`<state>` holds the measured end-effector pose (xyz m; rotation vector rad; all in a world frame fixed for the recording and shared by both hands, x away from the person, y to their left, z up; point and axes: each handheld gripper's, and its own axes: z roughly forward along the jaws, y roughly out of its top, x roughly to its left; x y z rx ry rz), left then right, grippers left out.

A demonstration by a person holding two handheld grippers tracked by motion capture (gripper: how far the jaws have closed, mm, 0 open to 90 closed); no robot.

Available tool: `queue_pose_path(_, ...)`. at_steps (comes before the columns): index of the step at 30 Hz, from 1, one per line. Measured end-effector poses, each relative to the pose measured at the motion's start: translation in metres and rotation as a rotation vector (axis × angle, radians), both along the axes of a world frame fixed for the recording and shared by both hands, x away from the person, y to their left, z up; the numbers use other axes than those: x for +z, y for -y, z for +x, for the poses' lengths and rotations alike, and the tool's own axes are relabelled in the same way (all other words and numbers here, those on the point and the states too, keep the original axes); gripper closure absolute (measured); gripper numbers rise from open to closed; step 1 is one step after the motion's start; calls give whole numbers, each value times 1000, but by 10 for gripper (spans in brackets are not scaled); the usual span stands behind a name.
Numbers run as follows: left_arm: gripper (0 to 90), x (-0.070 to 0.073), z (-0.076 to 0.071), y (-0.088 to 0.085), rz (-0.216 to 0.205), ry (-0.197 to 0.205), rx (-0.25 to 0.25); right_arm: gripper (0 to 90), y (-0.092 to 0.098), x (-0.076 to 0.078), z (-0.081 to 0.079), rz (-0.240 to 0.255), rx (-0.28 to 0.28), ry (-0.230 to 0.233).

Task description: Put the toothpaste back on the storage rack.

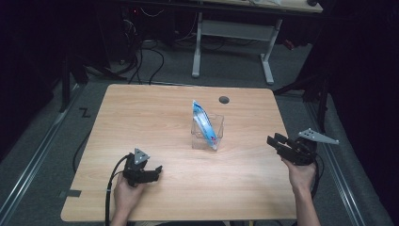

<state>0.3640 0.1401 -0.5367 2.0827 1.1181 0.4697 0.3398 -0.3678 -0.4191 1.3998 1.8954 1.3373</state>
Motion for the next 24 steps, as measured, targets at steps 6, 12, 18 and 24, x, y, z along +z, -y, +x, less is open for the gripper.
queue_pose_path(6, 196, 0, 0, 0, 0, 0, 0, 569, 1, -7, -1, 6, -2, -13)
queue_pose_path(12, 196, 0, 0, 0, 0, 0, 0, 570, 0, -16, -2, 9, -2, -27)
queue_pose_path(18, 196, 0, 0, 0, 0, 0, 0, 570, 0, -23, -1, 10, -4, -38)
queue_pose_path(24, 196, 0, 0, 0, 0, 0, 0, 570, -2, -30, -1, 5, -4, -52)
